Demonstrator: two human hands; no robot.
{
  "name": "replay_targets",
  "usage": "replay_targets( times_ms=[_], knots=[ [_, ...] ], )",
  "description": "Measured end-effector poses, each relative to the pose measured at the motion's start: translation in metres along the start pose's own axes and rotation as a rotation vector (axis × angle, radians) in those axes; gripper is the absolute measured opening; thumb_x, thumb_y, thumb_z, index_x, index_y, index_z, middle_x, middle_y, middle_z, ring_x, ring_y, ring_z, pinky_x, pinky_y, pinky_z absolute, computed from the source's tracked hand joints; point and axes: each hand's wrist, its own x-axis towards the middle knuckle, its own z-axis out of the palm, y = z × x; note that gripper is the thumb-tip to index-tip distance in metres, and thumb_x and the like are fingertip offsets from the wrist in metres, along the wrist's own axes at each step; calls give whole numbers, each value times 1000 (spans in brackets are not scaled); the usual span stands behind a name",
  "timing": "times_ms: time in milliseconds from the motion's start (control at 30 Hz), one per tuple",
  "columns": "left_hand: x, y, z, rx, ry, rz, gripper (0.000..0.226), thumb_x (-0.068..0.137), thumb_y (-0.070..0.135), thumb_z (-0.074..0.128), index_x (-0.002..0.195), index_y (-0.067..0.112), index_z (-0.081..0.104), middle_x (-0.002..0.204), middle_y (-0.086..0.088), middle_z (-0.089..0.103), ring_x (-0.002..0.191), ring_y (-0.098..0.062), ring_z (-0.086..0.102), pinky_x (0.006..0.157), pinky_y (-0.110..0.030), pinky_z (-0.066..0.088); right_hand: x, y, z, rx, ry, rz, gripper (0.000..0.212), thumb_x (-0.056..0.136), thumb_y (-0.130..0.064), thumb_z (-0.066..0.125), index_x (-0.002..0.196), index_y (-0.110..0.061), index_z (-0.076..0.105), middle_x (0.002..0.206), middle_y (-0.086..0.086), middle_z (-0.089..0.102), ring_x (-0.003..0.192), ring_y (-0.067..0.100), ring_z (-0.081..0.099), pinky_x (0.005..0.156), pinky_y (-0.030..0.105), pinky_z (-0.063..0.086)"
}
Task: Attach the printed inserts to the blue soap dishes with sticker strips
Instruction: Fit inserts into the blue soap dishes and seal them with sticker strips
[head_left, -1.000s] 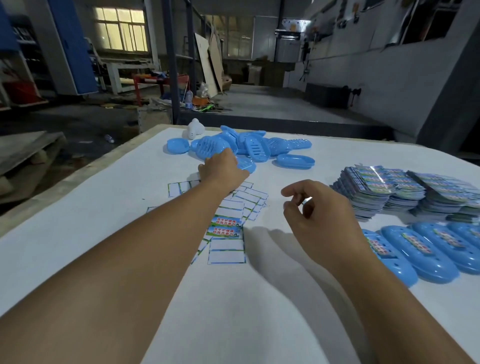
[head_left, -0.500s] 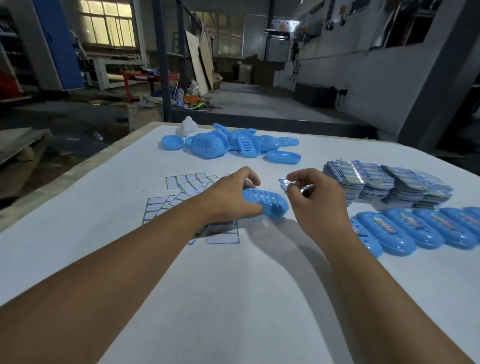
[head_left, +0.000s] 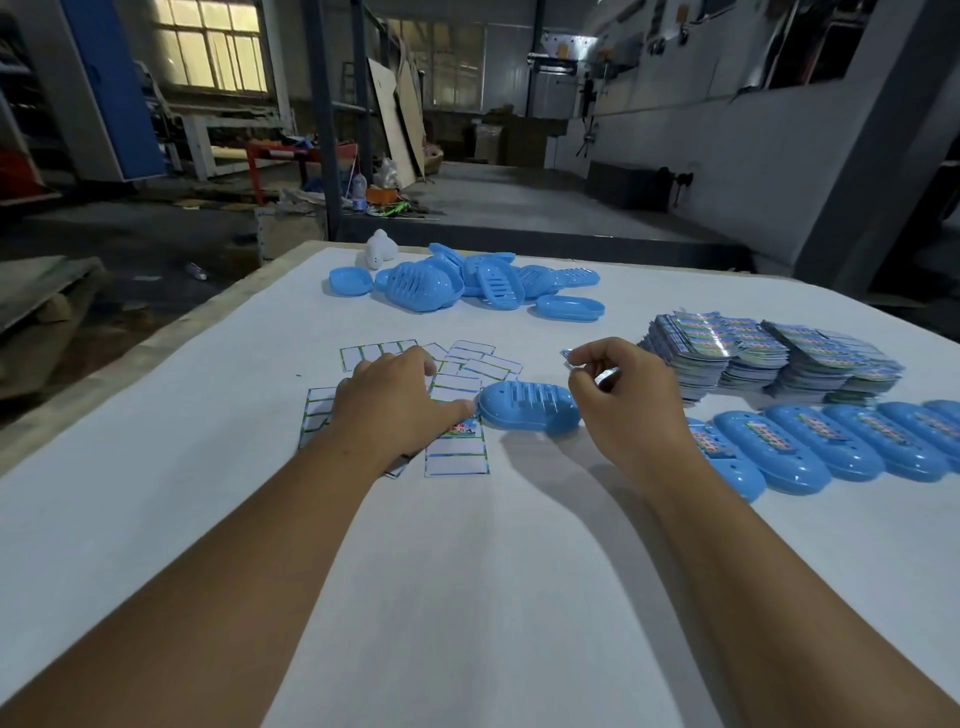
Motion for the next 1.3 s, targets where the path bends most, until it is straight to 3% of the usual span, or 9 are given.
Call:
replay_targets(
  times_ms=[100,300,433,500,600,733,900,1033,1300],
  knots=[
    [0,2,-3,-44,-36,-27,71,67,71,75,123,33,53,123,5,64,113,-18,58,94,-42,51,-1,0,0,0,-5,-1,16,88,-17,61,90,-30,71,81,-11,69,61,8,55,65,25,43],
    [0,5,-8,-356,-72,-121,69,67,38,91,123,31,51,114,3,63,101,-18,64,92,-41,54,-1,-2,0,-10,-25,3,17,89,-17,61,92,-29,71,81,-13,66,60,8,55,63,25,44],
    [2,9,-9,-633,-41,-169,55,71,15,88,115,28,57,102,1,62,87,-21,70,76,-39,61,-2,-4,1,-16,-27,5,17,89,-16,62,93,-29,71,79,-15,65,58,7,55,63,24,44],
    [1,15,-11,-814,-29,-179,45,73,17,86,110,28,63,101,-2,67,82,-21,71,61,-33,61,-2,-5,1,-5,-31,17,16,88,-16,63,92,-29,72,75,-15,65,56,5,54,61,24,43],
    [-5,24,-11,-953,-33,-110,35,77,23,85,103,33,64,76,6,76,64,-6,71,51,-19,53,-4,-11,1,99,-72,44,10,88,-21,69,92,-30,72,70,-15,67,57,1,56,60,22,45],
    [-12,37,-9,-1208,-161,-53,29,80,13,82,104,19,66,83,-2,78,72,-13,74,61,-23,56,-9,-22,4,336,-234,106,21,87,-28,78,106,-24,69,75,-9,76,66,4,68,60,27,56],
    [-17,42,-5,-1187,-228,-10,7,85,17,77,90,12,75,85,-7,78,76,-18,74,69,-30,61,-8,-25,7,387,-239,107,17,93,-13,72,92,-29,65,68,-10,74,60,2,67,55,20,51],
    [-15,41,-7,-1112,-164,-30,16,94,19,65,84,14,76,73,3,77,61,0,69,47,-11,46,-3,-22,7,370,-191,132,27,98,-12,64,89,-37,61,65,-19,71,56,-5,63,51,13,47],
    [-15,36,-10,-973,-153,51,36,92,17,65,57,22,75,67,3,75,57,-1,64,54,-15,53,-3,-19,4,367,-172,157,25,96,-19,69,119,-26,61,68,-13,74,61,-7,65,49,10,44]
  ],
)
